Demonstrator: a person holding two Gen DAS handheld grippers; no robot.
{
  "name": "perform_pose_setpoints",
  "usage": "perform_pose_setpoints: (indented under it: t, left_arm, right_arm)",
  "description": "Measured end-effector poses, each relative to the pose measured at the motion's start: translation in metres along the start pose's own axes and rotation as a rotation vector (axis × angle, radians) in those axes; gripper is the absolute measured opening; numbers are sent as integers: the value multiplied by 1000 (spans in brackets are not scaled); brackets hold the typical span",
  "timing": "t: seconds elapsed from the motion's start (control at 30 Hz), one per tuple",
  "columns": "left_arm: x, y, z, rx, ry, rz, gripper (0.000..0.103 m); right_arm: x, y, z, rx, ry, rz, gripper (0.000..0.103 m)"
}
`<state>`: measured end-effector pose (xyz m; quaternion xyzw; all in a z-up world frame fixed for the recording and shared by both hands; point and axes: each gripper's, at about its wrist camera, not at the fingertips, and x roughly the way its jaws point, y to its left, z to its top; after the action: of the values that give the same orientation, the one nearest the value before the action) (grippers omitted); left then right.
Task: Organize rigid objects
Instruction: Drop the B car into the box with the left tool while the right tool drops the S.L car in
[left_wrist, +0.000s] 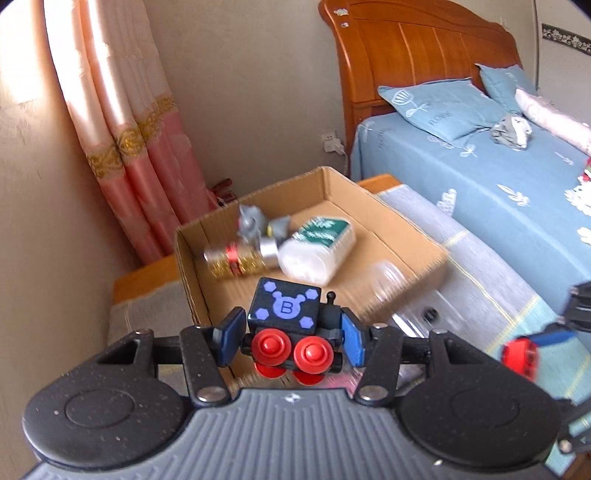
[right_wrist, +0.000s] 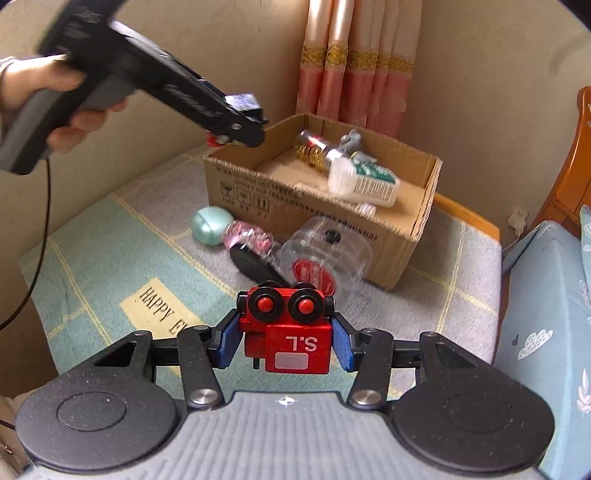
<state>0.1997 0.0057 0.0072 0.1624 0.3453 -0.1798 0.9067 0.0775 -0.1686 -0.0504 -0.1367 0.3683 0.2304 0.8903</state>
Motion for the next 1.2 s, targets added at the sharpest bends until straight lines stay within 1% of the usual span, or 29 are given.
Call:
perform_pose_setpoints:
  t: [0.1, 0.17, 0.2, 0.23, 0.27, 0.37, 0.43, 0.57, 0.7, 0.83, 0.93, 1.03, 1.2]
  left_arm:
    - [15, 6, 8, -11, -12, 43, 55]
    - [24, 10, 7, -24, -30, 77, 73]
    - [27, 11, 5, -25, -25, 101, 84]
    - [29, 11, 2, -25, -26, 132, 85]
    - [29, 11, -1, -21, -26, 143, 85]
    - [26, 12, -14, -40, -7, 111, 86]
    - [21, 12, -23, -56, -1, 106, 91]
    - [6, 11, -44, -94, 3, 97, 93]
    - [-10, 16, -64, -179, -3, 95, 96]
    - [-20, 22, -88, -275, -2, 97, 96]
    - [-23, 24, -106, -318, 17, 135, 97]
    - [-25, 27, -123, -340, 49, 178, 97]
    - [-28, 33, -144, -390, 82, 223, 97]
  right_arm:
    - [-3, -3, 5, -1, -12, -4, 56]
    - [-3, -4, 8, -2, -16, -6, 56]
    - [-3, -5, 9, 0, -17, -6, 56]
    - [-3, -5, 10, 1, -16, -5, 56]
    - [-2, -6, 11, 0, -15, -5, 56]
    - [0, -6, 12, -1, -9, 0, 56]
    - [1, -6, 14, -1, -7, 0, 56]
    - [1, -5, 19, 2, -12, 2, 56]
    - [0, -4, 28, -9, -23, -1, 56]
    - [3, -5, 41, -11, -30, 0, 56]
    - [9, -7, 55, -13, -34, 1, 56]
    - [16, -6, 72, -28, -44, -1, 56]
    - [31, -7, 109, -40, -59, -2, 56]
